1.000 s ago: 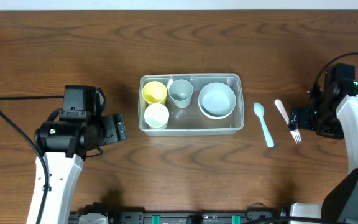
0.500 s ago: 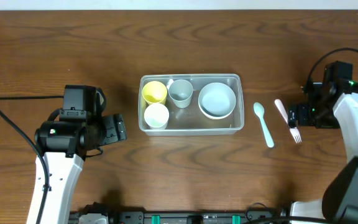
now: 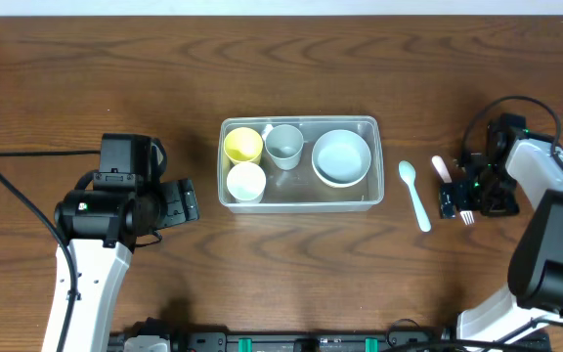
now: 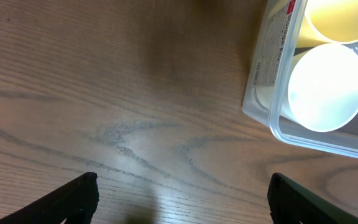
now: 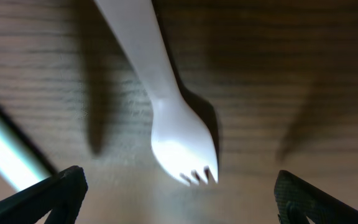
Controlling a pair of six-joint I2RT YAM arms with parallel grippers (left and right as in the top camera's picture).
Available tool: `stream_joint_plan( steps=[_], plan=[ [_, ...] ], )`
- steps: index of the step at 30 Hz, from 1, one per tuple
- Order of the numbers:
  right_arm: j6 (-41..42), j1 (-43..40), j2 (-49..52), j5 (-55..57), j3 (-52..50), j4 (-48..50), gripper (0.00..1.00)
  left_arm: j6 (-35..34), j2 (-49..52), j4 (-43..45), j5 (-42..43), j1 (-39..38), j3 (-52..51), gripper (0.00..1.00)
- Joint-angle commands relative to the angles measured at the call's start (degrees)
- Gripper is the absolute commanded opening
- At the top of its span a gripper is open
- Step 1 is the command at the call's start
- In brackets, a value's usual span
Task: Pack container
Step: 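Lower the right gripper onto the white fork and grasp it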
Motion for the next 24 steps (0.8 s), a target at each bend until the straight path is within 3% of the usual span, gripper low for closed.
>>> stream_joint_plan(
  steps=[1, 12, 17, 24],
  plan=[
    [-0.9, -0.4, 1.9, 0.4, -0.3, 0.9, 0.97, -0.5, 0.0, -0.3, 0.2, 0.2, 0.0, 0.87],
    [-0.6, -0.4, 5.3, 0.4, -0.3, 2.5, 0.93, -0.5, 0.0, -0.3, 0.2, 0.2, 0.0, 0.87],
    [-0.4, -0.4, 5.3, 0.4, -0.3, 2.8, 0.79, -0.5, 0.0, -0.3, 0.2, 0.2, 0.0, 0.87],
    [0.5, -0.4, 5.3, 0.4, -0.3, 3.9, 0.67, -0.5, 0.0, -0.3, 0.2, 0.2, 0.0, 0.87]
  ],
)
